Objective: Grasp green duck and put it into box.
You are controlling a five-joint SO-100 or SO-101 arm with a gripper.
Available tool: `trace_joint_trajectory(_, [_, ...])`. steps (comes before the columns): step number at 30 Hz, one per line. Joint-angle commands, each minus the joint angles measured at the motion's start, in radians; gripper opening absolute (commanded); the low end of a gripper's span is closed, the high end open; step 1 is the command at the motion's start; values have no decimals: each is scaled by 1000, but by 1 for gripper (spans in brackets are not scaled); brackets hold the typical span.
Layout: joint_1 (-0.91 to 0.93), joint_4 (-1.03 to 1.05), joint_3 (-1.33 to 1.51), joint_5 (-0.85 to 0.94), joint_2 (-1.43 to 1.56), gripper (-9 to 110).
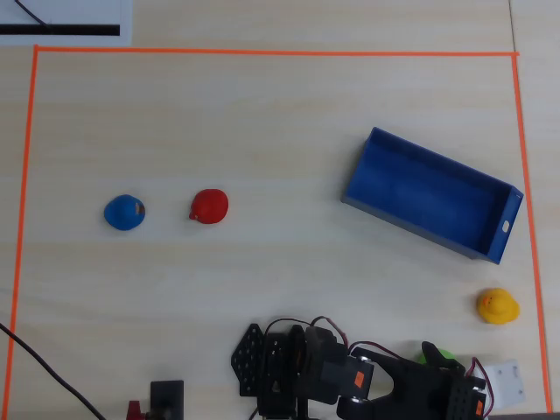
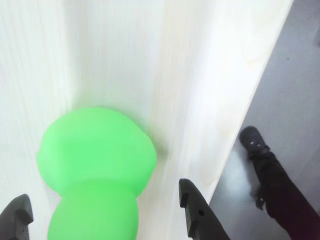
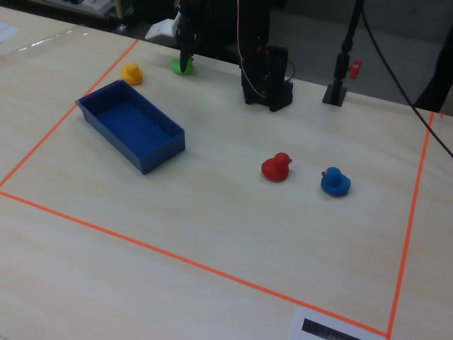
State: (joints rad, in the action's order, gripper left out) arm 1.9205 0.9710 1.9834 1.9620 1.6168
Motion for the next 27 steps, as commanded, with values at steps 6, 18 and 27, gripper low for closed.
trace_joint_trajectory(6, [-32, -6, -72, 8, -28, 40])
trace_joint_trajectory(18, [-58, -6, -66, 8, -40, 14])
trace_joint_trajectory(27, [-72, 18, -61, 8, -23, 0])
